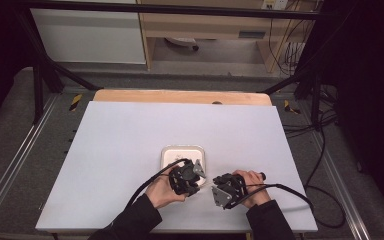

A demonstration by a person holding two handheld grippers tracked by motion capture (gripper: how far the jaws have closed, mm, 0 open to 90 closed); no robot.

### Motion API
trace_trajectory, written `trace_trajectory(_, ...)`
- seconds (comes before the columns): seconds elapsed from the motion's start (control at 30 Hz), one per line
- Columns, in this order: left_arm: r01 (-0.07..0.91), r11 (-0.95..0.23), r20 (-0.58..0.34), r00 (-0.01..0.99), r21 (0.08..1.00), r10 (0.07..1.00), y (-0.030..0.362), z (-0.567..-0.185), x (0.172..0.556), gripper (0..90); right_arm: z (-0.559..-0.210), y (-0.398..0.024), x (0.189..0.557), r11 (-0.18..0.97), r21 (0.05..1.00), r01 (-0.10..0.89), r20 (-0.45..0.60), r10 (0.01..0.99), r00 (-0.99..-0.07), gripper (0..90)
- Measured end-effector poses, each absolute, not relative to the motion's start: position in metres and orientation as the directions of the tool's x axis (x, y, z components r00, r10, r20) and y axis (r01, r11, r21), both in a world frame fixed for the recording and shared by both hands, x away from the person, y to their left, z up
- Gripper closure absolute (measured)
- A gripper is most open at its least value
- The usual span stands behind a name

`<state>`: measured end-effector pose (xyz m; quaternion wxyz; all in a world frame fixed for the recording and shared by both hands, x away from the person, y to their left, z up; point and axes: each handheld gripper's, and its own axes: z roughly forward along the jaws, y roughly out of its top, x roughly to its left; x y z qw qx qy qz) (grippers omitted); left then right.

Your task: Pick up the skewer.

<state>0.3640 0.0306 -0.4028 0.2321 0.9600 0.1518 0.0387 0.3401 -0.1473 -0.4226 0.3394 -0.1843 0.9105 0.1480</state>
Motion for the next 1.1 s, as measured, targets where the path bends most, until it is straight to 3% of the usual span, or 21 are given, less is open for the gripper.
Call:
trace_trajectory(0.13,0.274,-0.856,0.025,0.948,0.438,0.317,0.028,-0.404,0.364,87.3,-0.423,-0.147,0.339,0.887,0.138,-0.44,-0.669,-0.244,-0.702,88.8)
trace_trajectory(0.6,0.254,-0.862,0.042,0.953,0.438,0.302,0.028,-0.406,0.361,88.6,-0.422,-0.147,0.338,0.885,0.163,-0.436,-0.668,-0.226,-0.709,87.2)
trace_trajectory(0.73,0.258,-0.857,0.048,0.949,0.445,0.311,0.033,-0.407,0.36,88.6,-0.417,-0.151,0.34,0.896,0.236,-0.377,-0.66,-0.138,-0.739,78.2)
trace_trajectory(0.77,0.256,-0.86,0.056,0.949,0.442,0.312,0.035,-0.406,0.36,88.7,-0.413,-0.155,0.34,0.9,0.279,-0.335,-0.652,-0.078,-0.754,70.2)
trace_trajectory(0.8,0.262,-0.86,0.059,0.946,0.439,0.318,0.037,-0.406,0.36,88.7,-0.413,-0.155,0.34,0.9,0.279,-0.335,-0.652,-0.078,-0.754,70.2)
trace_trajectory(0.83,0.266,-0.857,0.057,0.945,0.442,0.323,0.039,-0.406,0.361,88.6,-0.41,-0.159,0.342,0.891,0.343,-0.297,-0.637,-0.011,-0.771,62.9)
trace_trajectory(1.1,0.294,-0.844,0.072,0.929,0.448,0.362,0.06,-0.403,0.361,88.6,-0.404,-0.178,0.348,0.828,0.552,-0.094,-0.521,0.255,-0.815,43.8)
